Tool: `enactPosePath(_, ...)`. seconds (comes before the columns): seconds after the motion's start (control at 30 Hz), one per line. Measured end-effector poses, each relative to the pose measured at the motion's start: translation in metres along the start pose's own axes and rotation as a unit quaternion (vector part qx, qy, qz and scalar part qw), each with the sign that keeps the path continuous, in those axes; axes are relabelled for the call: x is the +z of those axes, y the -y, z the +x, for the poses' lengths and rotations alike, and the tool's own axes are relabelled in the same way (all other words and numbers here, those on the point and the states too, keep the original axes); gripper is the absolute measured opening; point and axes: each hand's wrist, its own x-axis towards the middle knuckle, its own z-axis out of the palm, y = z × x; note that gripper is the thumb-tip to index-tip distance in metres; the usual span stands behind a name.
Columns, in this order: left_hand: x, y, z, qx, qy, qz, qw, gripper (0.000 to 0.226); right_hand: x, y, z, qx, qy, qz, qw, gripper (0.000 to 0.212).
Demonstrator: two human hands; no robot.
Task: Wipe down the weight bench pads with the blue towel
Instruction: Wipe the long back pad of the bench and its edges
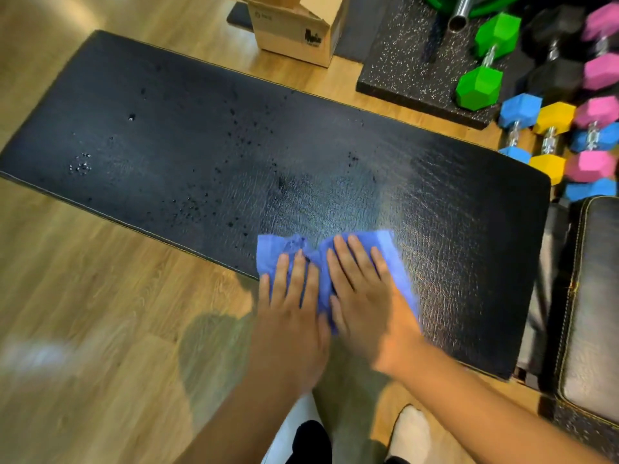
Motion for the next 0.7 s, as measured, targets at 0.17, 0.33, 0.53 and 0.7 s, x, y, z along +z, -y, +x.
enactPosePath(0.17,-0.008,-0.007,-0.016,-0.012,0.012,0.006,1.0,0.057,0.0,-0.004,-0.021,-0.034,0.001,0.045,0.998,0.06)
enactPosePath(0.33,-0.014,0.005,0.023,0.017,0.026,0.001,1.0,0.056,-0.009,-0.011,0.007,-0.003,-0.01,0.08,0.997,0.059)
enactPosePath(0.53,-0.034,0.01,0.113,-0.018,0.06,0.016,0.998,0.056,-0.026,-0.039,0.09,0.058,-0.009,0.084,0.995,0.062)
enactPosePath(0.7,-0.044,0.004,0.15,-0.052,0.083,-0.015,0.995,0.055,-0.035,-0.046,0.12,0.084,0.02,0.079,0.993,0.057)
